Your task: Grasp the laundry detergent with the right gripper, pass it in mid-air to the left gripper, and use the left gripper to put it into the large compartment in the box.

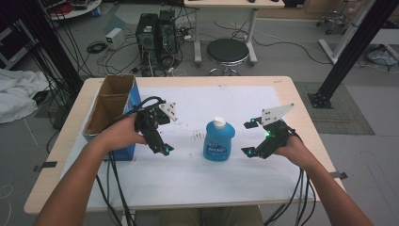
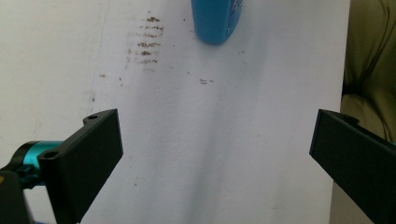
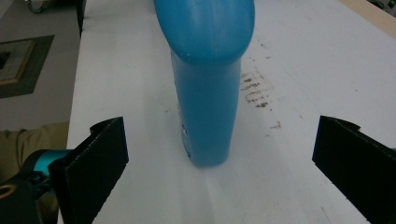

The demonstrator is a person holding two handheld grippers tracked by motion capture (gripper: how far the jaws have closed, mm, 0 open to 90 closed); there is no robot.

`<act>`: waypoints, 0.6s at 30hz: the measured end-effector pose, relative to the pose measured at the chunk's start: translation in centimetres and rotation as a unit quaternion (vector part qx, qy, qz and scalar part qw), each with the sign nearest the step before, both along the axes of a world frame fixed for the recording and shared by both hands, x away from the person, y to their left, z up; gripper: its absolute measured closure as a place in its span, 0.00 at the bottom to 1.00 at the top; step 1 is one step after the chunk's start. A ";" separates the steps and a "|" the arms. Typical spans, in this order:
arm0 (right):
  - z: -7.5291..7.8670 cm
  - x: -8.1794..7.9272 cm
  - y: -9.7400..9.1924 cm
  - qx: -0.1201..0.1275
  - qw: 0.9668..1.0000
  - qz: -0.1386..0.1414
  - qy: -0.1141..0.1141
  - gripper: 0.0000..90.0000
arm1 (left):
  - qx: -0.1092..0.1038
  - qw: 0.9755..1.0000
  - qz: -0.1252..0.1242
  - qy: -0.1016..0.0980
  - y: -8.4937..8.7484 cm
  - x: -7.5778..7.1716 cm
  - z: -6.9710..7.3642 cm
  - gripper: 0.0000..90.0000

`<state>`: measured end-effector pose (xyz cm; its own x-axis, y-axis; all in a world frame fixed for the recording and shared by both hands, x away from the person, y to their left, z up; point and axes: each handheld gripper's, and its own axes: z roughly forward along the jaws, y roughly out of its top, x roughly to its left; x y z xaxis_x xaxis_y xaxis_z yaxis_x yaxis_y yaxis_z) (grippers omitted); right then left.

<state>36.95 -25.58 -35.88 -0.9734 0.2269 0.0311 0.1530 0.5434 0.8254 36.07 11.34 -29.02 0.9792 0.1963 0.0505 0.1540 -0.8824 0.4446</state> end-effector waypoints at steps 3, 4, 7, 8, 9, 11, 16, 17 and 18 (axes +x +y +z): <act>-0.5 0.0 0.7 0.014 1.000 0.002 0.001 0.03 | 0.001 1.000 0.001 0.000 0.0 0.0 0.0 0.03; -0.7 0.0 1.0 0.016 1.000 0.003 0.001 0.03 | 0.002 1.000 0.000 0.000 0.0 0.0 0.0 0.03; -1.3 0.2 1.4 0.024 1.000 0.002 0.002 0.03 | -0.001 1.000 0.003 0.000 0.0 0.1 0.0 0.03; -1.5 0.2 1.5 0.029 1.000 0.001 0.003 0.03 | 0.000 1.000 0.002 -0.001 0.0 0.1 0.0 0.03; -1.7 0.3 1.7 0.032 0.999 -0.002 0.005 0.03 | -0.001 1.000 0.003 -0.001 0.0 0.1 0.0 0.03; -2.0 0.4 2.0 0.037 0.999 -0.002 0.005 0.03 | -0.001 1.000 0.003 -0.002 0.0 0.2 0.0 0.03; -2.6 0.6 2.6 0.047 0.999 -0.003 0.005 0.03 | 0.002 1.000 0.004 -0.002 0.0 0.3 -0.1 0.03; -2.9 0.8 2.8 0.051 0.999 -0.003 0.006 0.03 | 0.001 1.000 0.004 -0.003 -0.1 0.2 -0.1 0.03; -3.0 0.8 2.9 0.054 0.999 -0.003 0.008 0.03 | 0.000 1.000 0.004 -0.002 -0.1 0.3 -0.1 0.03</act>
